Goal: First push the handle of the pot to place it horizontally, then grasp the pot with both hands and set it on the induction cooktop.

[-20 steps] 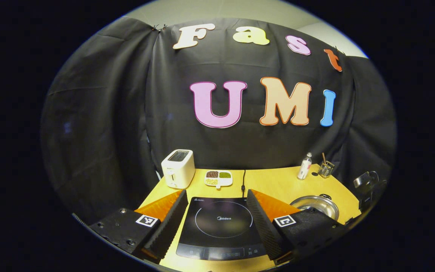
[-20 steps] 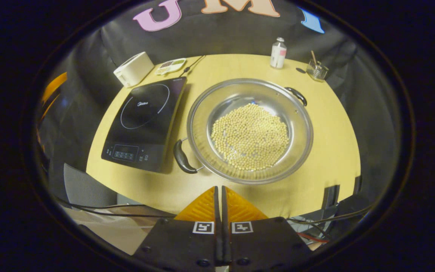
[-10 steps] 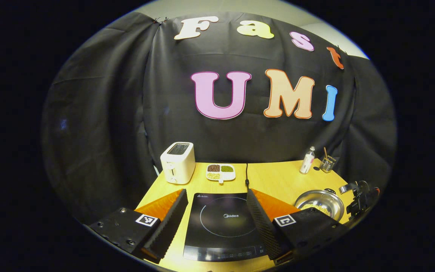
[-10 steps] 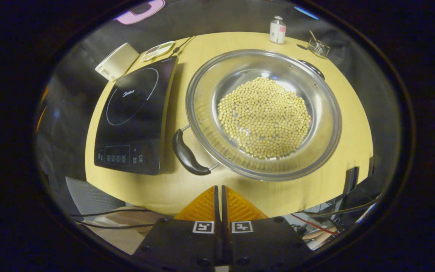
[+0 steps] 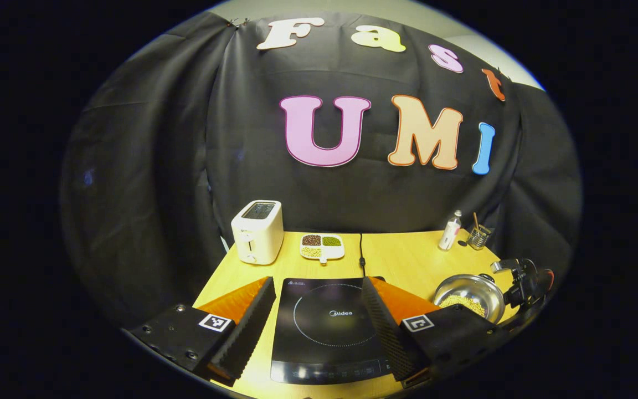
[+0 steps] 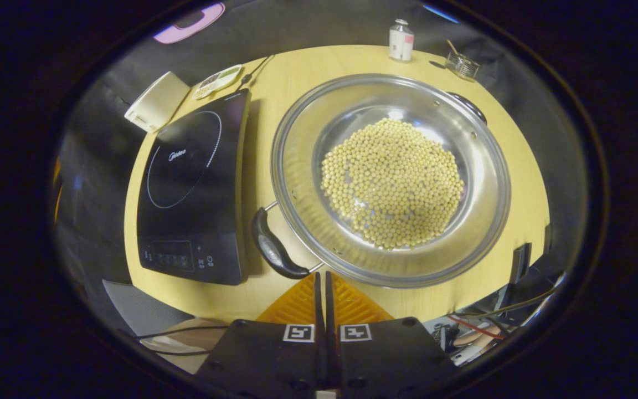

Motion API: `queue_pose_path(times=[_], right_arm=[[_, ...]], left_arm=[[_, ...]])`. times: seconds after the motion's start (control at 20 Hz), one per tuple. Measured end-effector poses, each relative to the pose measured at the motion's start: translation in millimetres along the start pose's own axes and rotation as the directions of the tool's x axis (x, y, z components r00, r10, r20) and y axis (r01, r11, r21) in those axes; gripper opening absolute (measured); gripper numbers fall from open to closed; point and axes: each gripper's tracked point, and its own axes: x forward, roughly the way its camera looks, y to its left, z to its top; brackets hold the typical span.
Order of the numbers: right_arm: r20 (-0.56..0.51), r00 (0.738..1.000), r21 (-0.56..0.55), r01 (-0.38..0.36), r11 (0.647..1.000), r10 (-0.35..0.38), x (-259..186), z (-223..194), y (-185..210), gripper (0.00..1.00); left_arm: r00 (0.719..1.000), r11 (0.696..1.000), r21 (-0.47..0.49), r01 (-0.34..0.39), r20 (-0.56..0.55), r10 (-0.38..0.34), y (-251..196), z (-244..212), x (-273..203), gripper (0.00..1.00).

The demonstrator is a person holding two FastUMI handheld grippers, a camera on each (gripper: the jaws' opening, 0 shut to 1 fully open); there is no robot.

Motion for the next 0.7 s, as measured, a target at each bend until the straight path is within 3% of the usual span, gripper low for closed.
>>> queue_pose_path(times=[0.15,0.2,0.7], right_arm=[[0.015,1.000,0.043,-0.011,0.999,0.010,6,11,10,0.03],[0.022,1.000,0.060,-0.014,0.998,0.013,8,16,14,0.00],[0.066,0.998,0.196,-0.033,0.980,0.020,14,50,38,0.02]], left_arm=[[1.000,1.000,0.009,-0.005,0.019,0.005,3,5,0,0.93],[1.000,1.000,0.017,-0.007,0.026,0.006,5,8,1,0.96],[0.999,0.999,0.004,0.032,0.008,-0.032,0,2,7,0.96]])
